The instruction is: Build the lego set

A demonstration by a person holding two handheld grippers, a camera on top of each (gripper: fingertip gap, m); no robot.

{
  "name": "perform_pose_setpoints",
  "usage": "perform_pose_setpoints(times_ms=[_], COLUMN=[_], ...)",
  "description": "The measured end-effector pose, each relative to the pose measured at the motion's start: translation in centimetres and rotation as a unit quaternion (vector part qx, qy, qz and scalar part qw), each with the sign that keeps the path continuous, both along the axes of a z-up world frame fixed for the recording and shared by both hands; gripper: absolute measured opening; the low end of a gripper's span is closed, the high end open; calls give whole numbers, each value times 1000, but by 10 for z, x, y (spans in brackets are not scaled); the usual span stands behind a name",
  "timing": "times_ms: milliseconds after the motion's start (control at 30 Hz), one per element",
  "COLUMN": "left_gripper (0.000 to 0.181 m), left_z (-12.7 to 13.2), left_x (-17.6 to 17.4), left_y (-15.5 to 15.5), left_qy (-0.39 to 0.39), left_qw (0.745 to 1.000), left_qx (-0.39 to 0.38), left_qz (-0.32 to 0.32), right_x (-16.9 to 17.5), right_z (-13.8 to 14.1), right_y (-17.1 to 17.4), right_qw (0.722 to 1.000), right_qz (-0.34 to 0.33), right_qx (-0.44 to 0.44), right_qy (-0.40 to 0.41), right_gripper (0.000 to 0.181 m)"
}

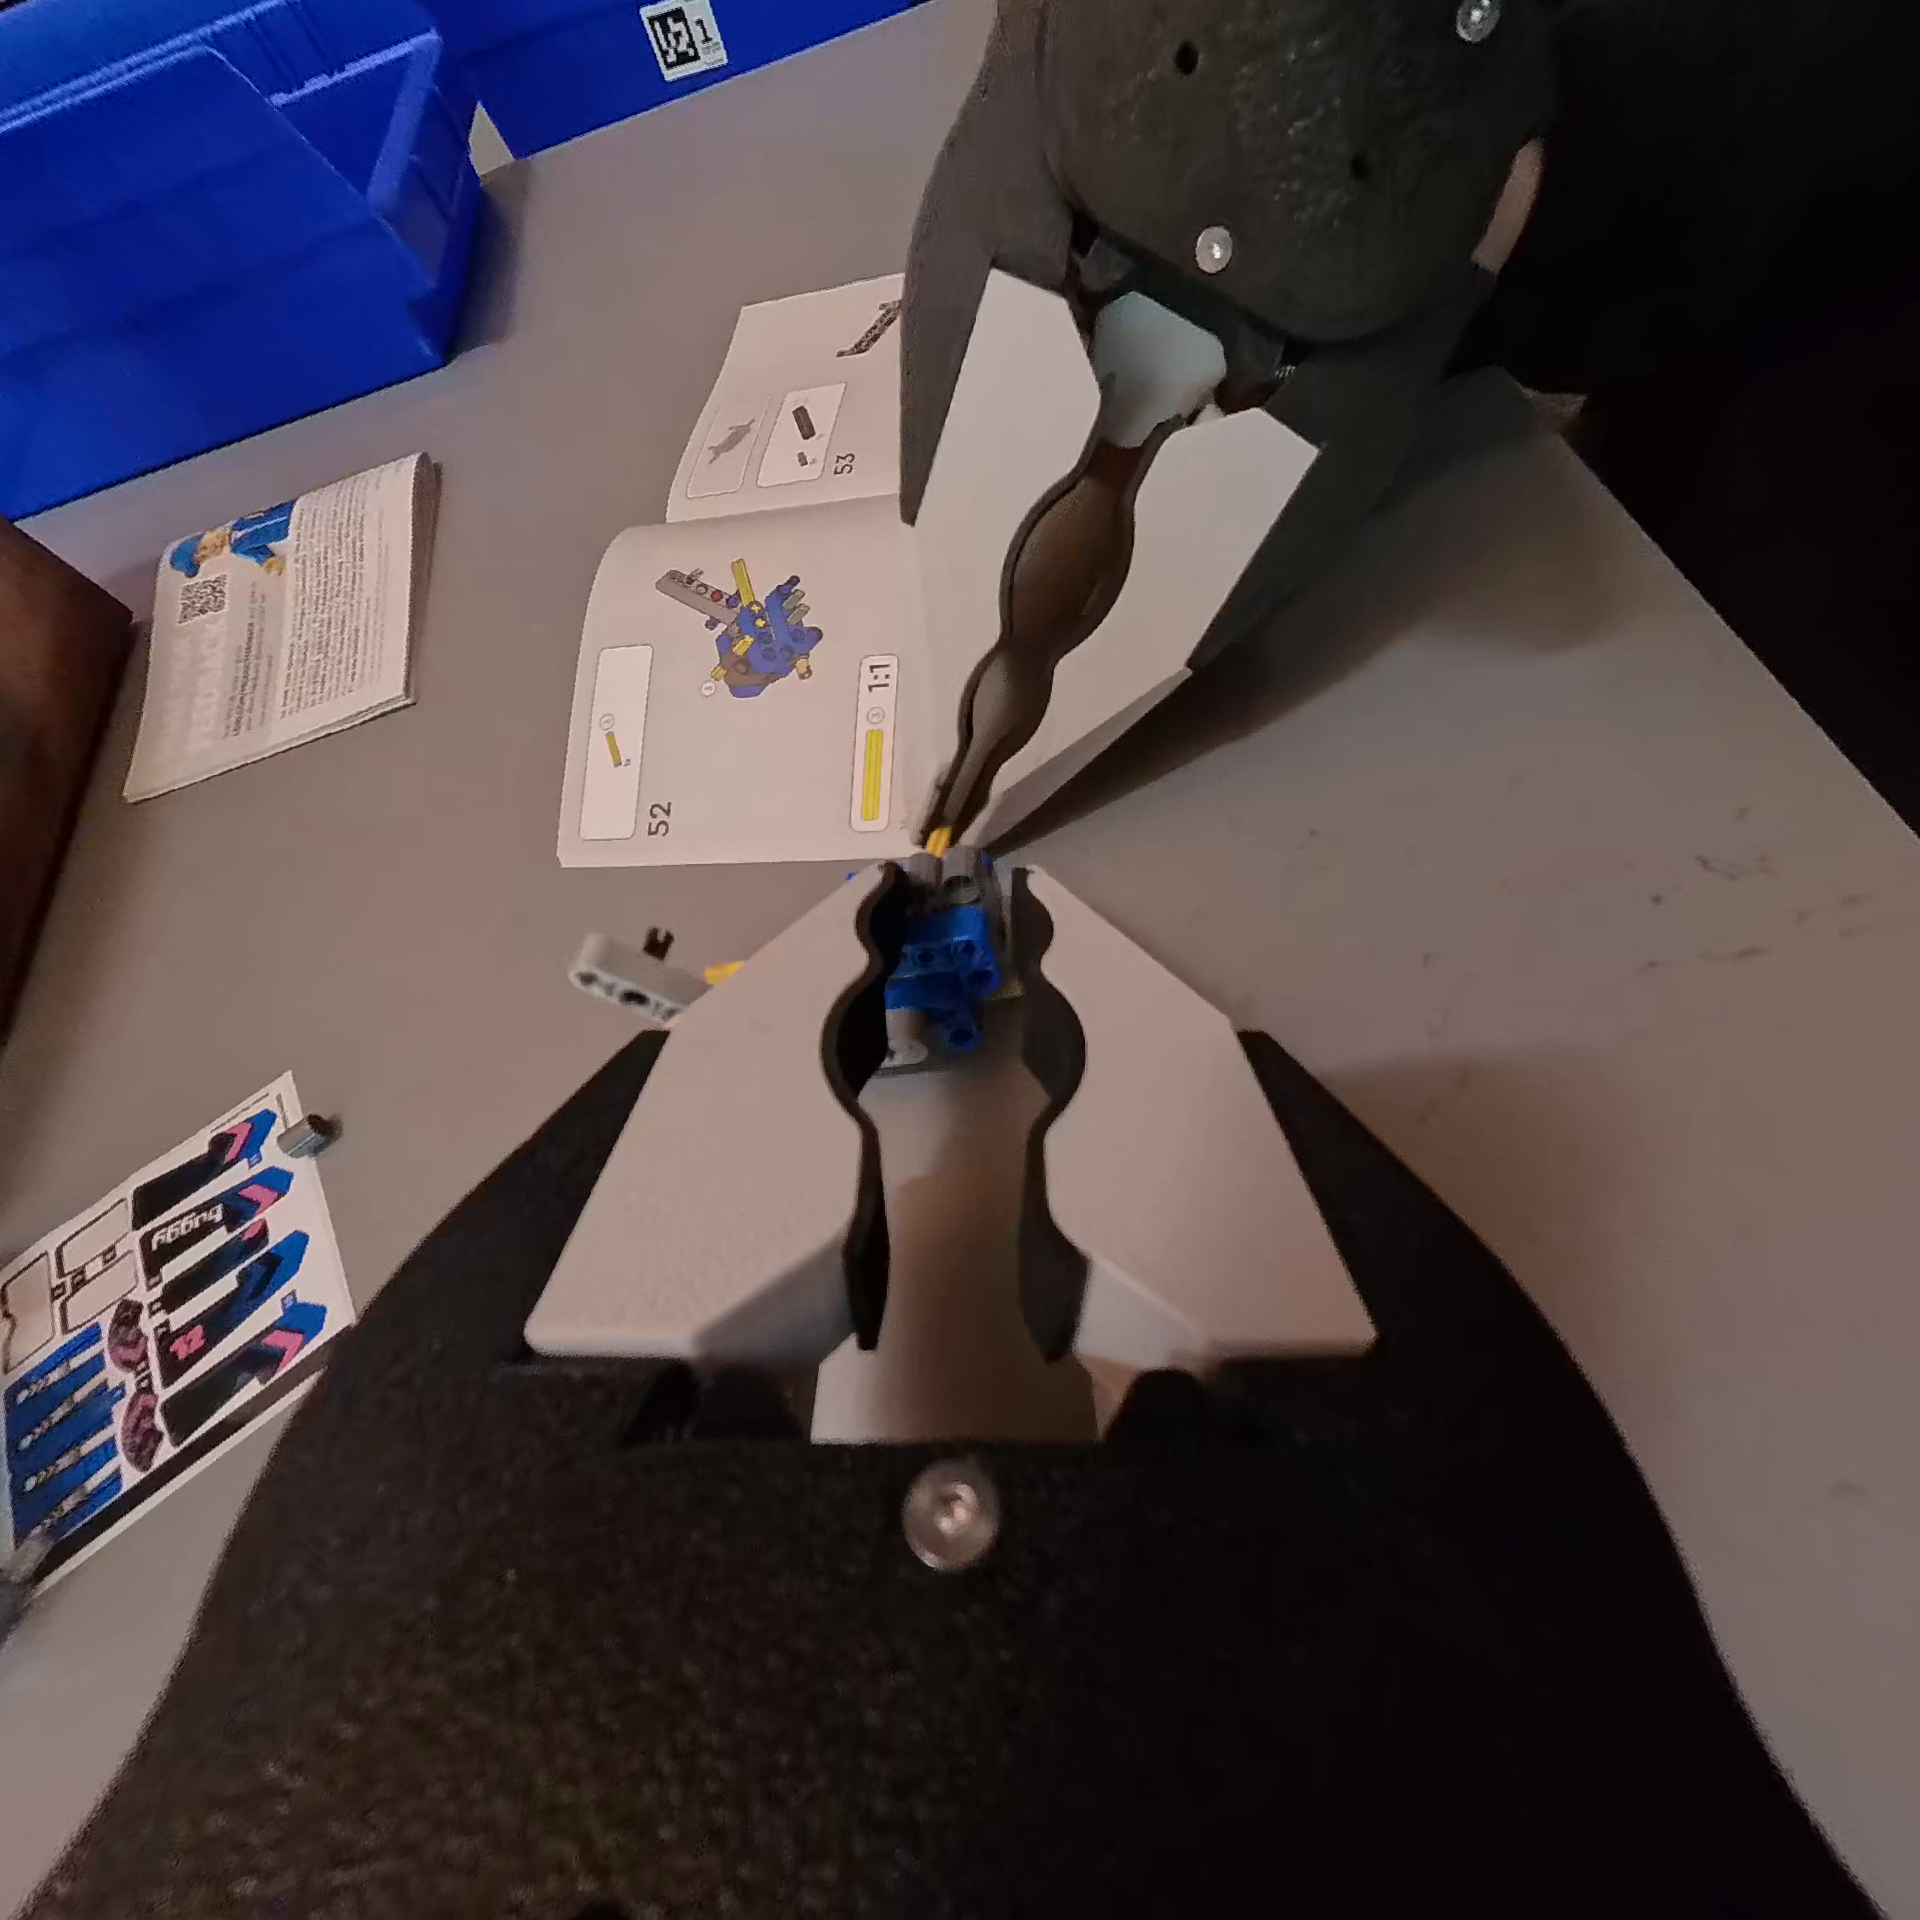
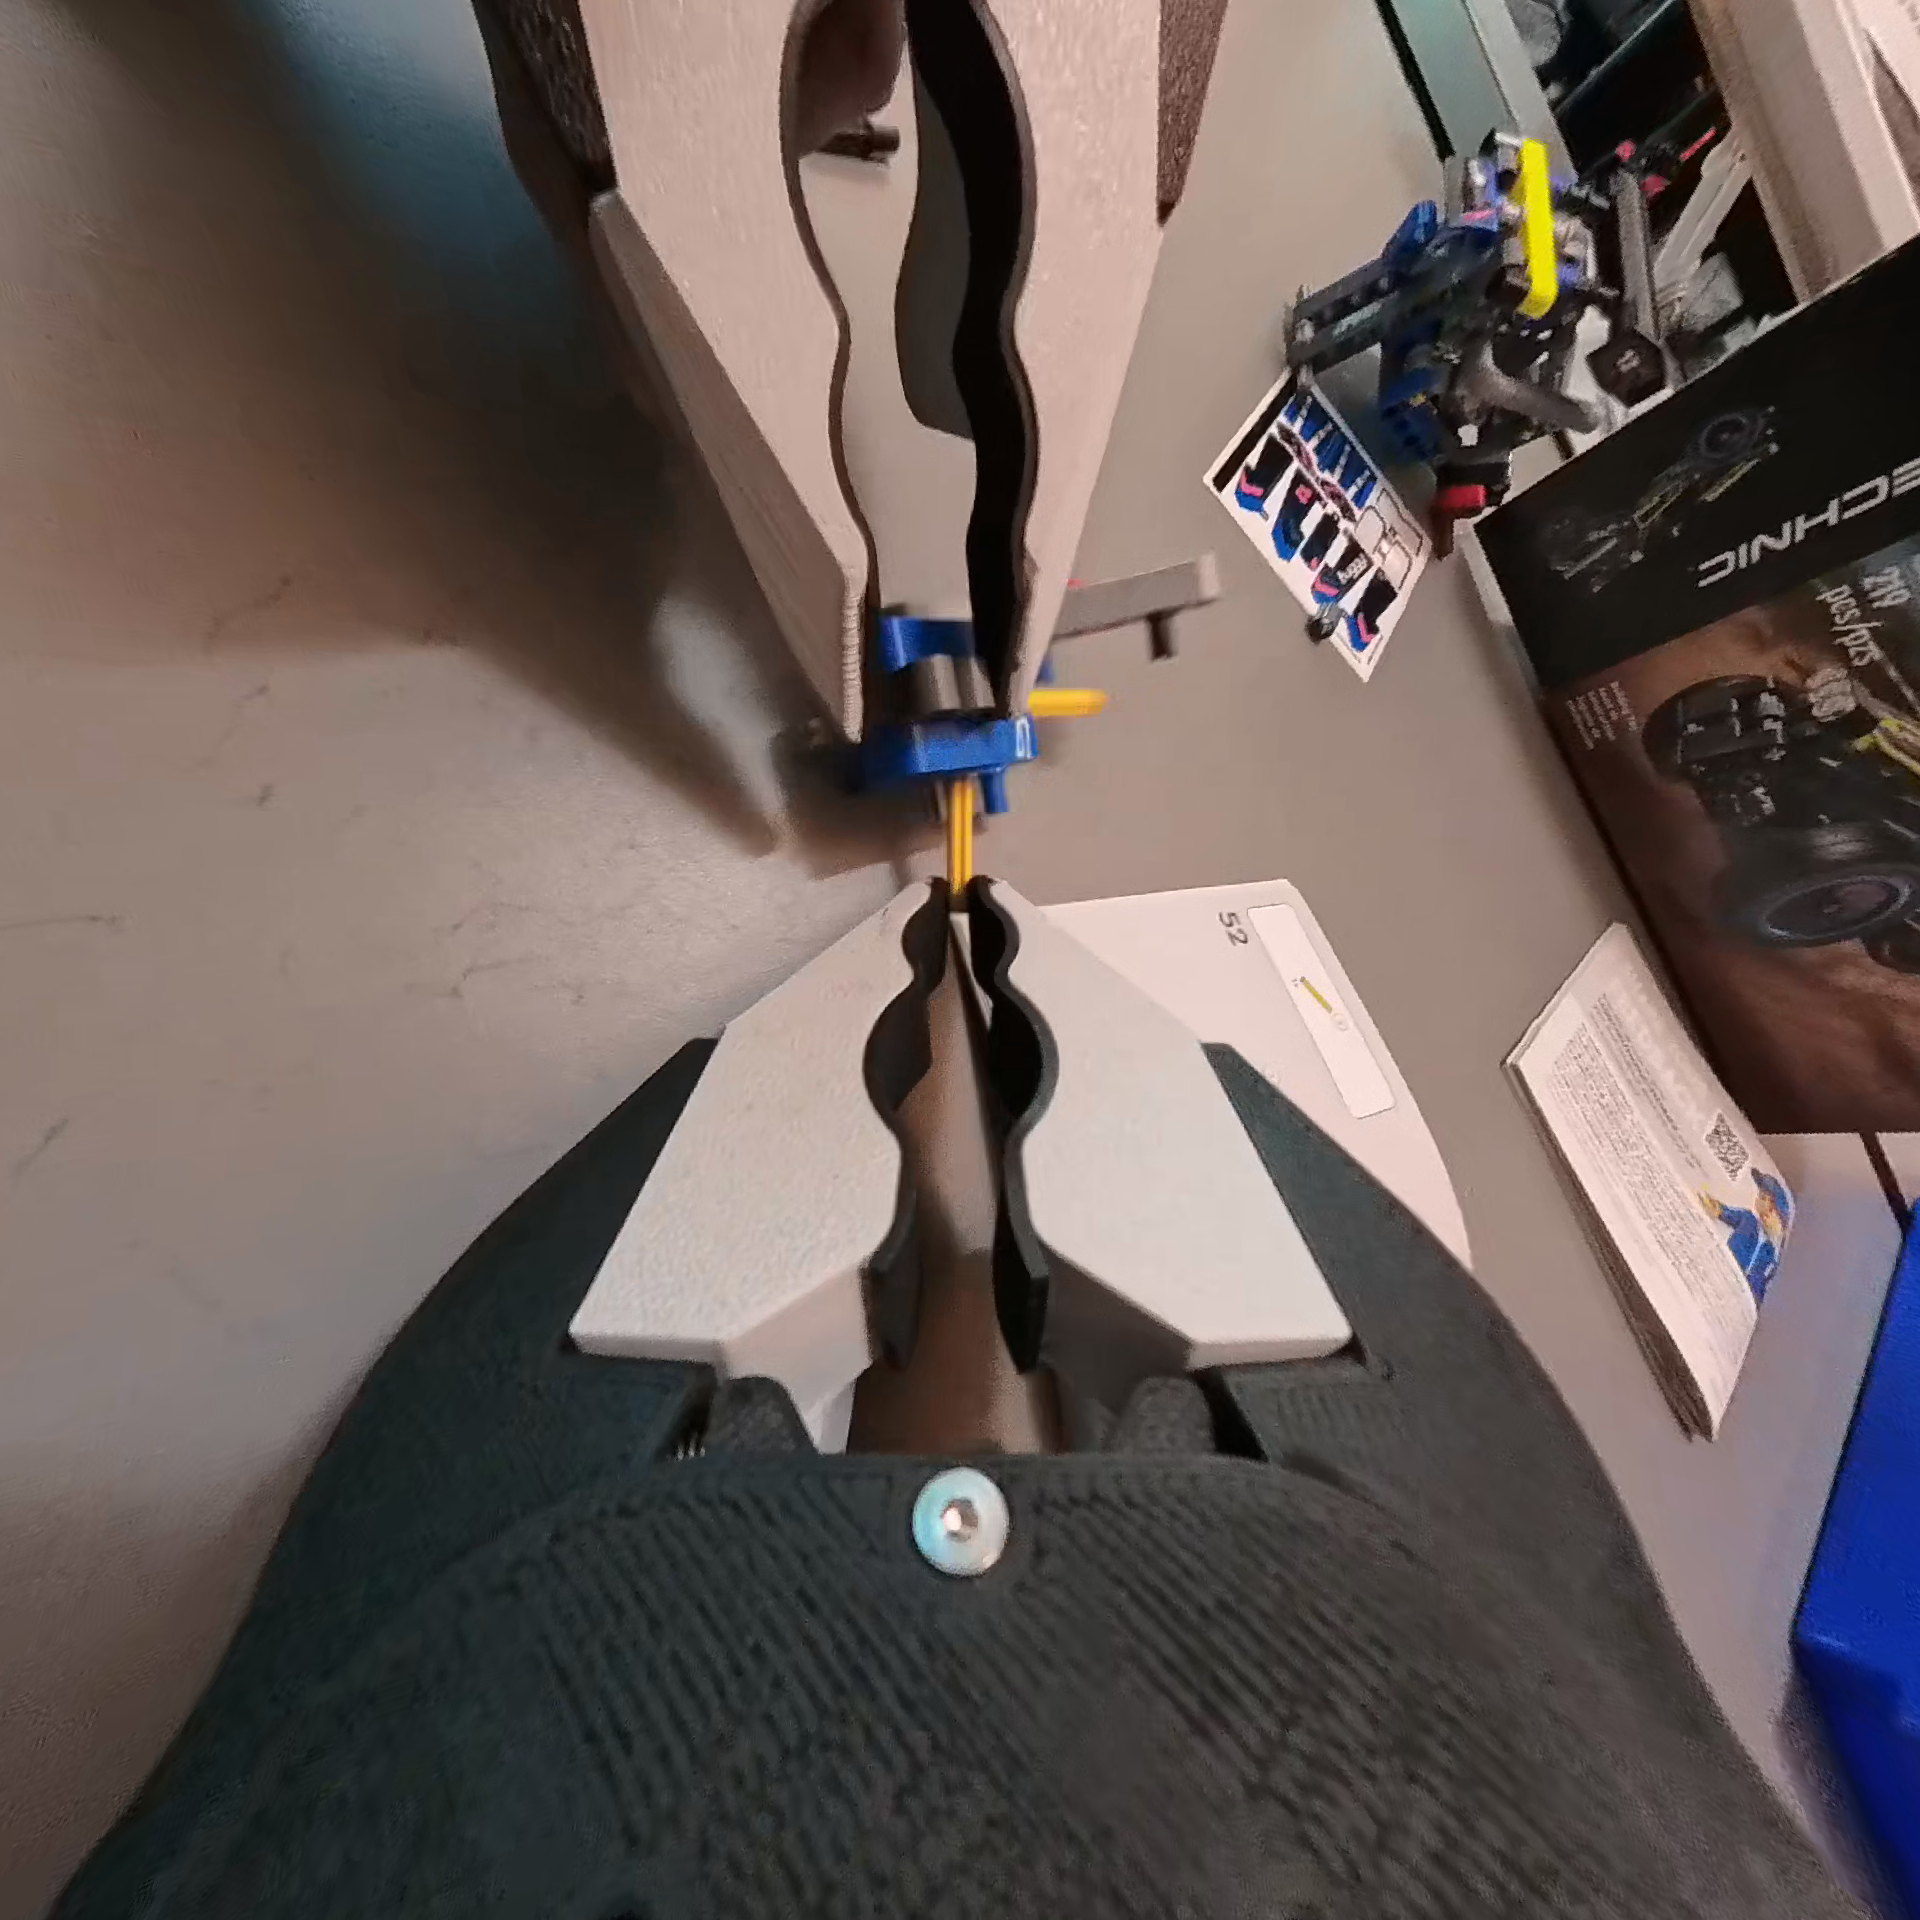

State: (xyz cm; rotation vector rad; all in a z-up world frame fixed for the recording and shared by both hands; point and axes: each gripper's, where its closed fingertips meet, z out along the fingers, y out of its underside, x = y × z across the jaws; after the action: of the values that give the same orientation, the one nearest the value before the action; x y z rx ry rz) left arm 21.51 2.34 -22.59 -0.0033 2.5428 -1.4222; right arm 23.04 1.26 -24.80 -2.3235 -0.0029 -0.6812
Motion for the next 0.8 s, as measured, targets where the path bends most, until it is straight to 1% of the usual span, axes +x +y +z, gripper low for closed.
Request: perform_pose_setpoints(times_ms=[133, 233, 333, 400, 467, 533, 633, 700, 767, 800], left_gripper=[17, 20, 22, 20, 16, 14, 0, 1, 6, 5], left_z=[-1, 2, 14, 26, 34, 38, 35, 34, 37, 37], left_x=[1, 1, 2, 2, 0, -2, -3, -2, -1, -1], left_y=[0, 0, 0, -1, -3, -5, -6, -5, -4, -3], left_qy=[-2, -2, 9, 21, 42, 47, 33, 21, 14, 14], left_qw=[1000, 1000, 999, 998, 996, 996, 997, 998, 998, 998], left_qx=[4, -7, -37, -65, -76, -78, -59, -50, -54, -52], left_qz=[2, 2, 7, 15, 19, 23, 23, 25, 29, 27], right_x=[1, 1, 2, 1, -4, -7, -11, -11, -12, -13], right_z=[3, 8, 23, 39, 47, 47, 47, 48, 50, 50], right_y=[3, 1, -2, -1, 4, 7, 10, 10, 10, 10], right_qw=[1000, 1000, 998, 994, 991, 988, 987, 987, 988, 988], right_qz=[12, 12, 18, 24, 39, 44, 50, 47, 48, 47], right_qx=[-6, -5, 3, 11, 14, 2, -1, 2, 7, 10], right_qy=[-15, -25, -63, -109, -130, -146, -155, -152, -148, -144], right_gripper=[3, 3, 3, 3, 3, 3, 3, 4, 3, 4])
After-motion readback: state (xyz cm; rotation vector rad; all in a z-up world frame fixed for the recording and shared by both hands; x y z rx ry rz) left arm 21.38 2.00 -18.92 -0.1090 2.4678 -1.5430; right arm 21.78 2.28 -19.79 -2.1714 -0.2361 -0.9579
